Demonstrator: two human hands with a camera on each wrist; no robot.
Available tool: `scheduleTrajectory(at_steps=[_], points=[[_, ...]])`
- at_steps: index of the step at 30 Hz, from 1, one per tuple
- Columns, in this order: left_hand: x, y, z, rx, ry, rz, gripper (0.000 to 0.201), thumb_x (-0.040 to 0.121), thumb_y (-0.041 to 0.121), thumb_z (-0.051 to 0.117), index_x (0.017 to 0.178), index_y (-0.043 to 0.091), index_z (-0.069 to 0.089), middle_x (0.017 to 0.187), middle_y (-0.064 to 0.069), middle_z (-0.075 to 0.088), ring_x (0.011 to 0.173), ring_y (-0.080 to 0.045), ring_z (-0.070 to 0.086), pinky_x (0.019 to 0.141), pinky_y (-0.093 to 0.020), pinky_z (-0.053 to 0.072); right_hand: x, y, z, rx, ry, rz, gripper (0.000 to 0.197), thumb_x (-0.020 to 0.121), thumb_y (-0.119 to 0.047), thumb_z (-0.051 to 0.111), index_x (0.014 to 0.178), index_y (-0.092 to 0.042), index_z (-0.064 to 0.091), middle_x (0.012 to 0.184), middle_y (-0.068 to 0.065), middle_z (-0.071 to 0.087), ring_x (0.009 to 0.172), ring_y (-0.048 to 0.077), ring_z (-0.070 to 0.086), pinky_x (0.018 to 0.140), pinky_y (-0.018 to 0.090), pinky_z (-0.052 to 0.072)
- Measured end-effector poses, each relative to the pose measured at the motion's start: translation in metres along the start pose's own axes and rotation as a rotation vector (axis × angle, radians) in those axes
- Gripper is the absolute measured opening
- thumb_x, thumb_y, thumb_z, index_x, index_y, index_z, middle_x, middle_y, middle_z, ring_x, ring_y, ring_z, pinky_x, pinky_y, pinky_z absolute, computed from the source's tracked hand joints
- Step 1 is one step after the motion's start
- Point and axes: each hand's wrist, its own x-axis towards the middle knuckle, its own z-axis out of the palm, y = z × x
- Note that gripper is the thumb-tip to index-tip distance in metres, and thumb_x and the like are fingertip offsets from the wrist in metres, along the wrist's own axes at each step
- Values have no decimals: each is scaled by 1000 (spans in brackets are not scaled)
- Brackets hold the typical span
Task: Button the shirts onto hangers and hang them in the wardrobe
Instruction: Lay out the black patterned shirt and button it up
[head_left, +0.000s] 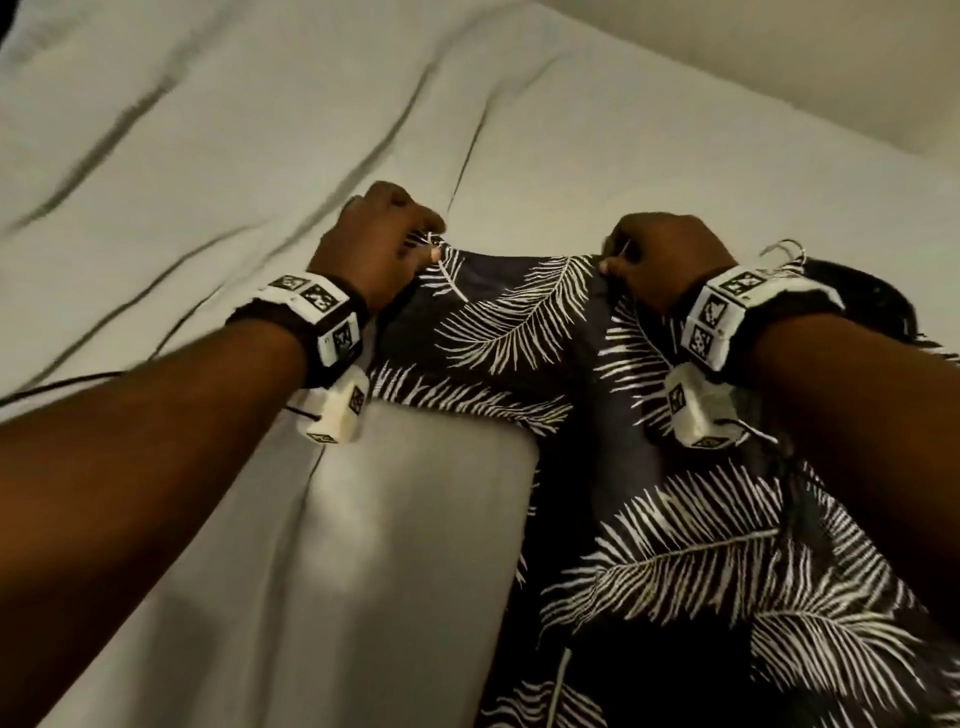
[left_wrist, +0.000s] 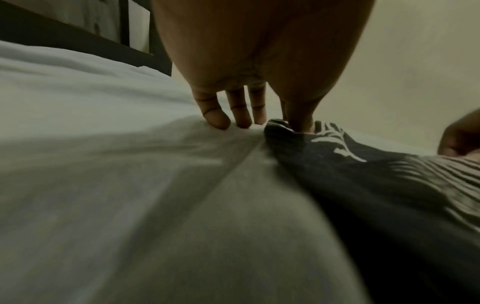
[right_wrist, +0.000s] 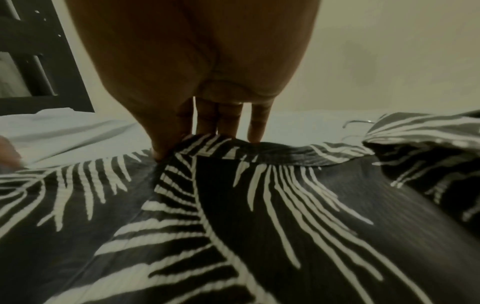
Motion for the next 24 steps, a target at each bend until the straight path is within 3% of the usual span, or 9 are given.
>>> scheduleTrajectory(at_steps=[3, 5, 10, 13, 15, 17, 19, 22, 24], points=[[13, -4, -12, 1, -2, 1, 27, 96, 36, 64, 96, 11, 74, 107, -18, 64, 104, -36, 59, 88, -41, 45, 9, 5, -4, 5, 17, 22, 12, 92, -27, 68, 93, -16, 72, 105, 12, 71, 102, 35, 63, 85, 36, 46], [21, -6, -20, 45, -39, -67, 36, 98, 45, 59, 89, 12, 70, 98, -17, 68, 95, -36, 61, 78, -38, 42, 14, 7, -6, 30, 36, 68, 15, 90, -31, 69, 93, -17, 72, 105, 11, 71, 103, 35, 63, 89, 39, 49], [25, 6, -20, 194, -100, -154, 53, 97, 57, 53, 92, 8, 72, 98, -22, 68, 91, -39, 62, 77, -42, 47, 19, -1, 0, -39, -11, 160, 16, 91, -40, 69, 84, -26, 63, 105, 6, 67, 110, 34, 60, 102, 47, 40], [6, 15, -21, 68, 16, -295, 60, 97, 63, 45, 112, 7, 62, 112, -23, 67, 106, -43, 61, 86, -46, 47, 15, -7, -2, -58, -9, 159, 16, 91, -41, 67, 93, -25, 63, 115, 7, 66, 115, 35, 57, 102, 48, 37], [-25, 18, -21, -45, 82, -386, 57, 97, 65, 45, 110, 12, 58, 111, -19, 68, 109, -41, 61, 85, -43, 44, 6, -10, -4, -43, 52, 159, 22, 90, -41, 65, 104, -24, 62, 120, 8, 63, 117, 37, 55, 102, 48, 37], [-69, 18, -16, -77, 55, -430, 55, 94, 70, 47, 96, 17, 60, 99, -10, 68, 101, -35, 62, 78, -38, 40, -16, -16, -4, -14, 183, 143, 28, 90, -39, 63, 111, -21, 60, 120, 10, 60, 116, 38, 55, 99, 47, 39], [-111, 20, -6, -134, -41, -470, 57, 89, 76, 49, 86, 21, 63, 88, -2, 68, 92, -31, 65, 75, -37, 43, -54, -24, 6, 51, 276, 95, 24, 90, -35, 61, 108, -18, 58, 112, 10, 62, 109, 36, 58, 92, 47, 43], [-142, 17, 11, -382, -91, -538, 50, 77, 75, 65, 92, 28, 63, 89, 0, 73, 85, -31, 70, 82, -45, 57, -128, -40, 40, 237, 284, 70, 14, 89, -29, 64, 94, -19, 56, 97, 7, 64, 93, 33, 60, 79, 41, 45], [-149, 17, 18, -525, -79, -521, 34, 80, 58, 73, 95, 30, 60, 87, -3, 73, 75, -32, 71, 78, -48, 60, -172, -49, 64, 333, 217, 100, 10, 89, -22, 66, 92, -18, 58, 90, 6, 66, 86, 30, 60, 72, 36, 40]])
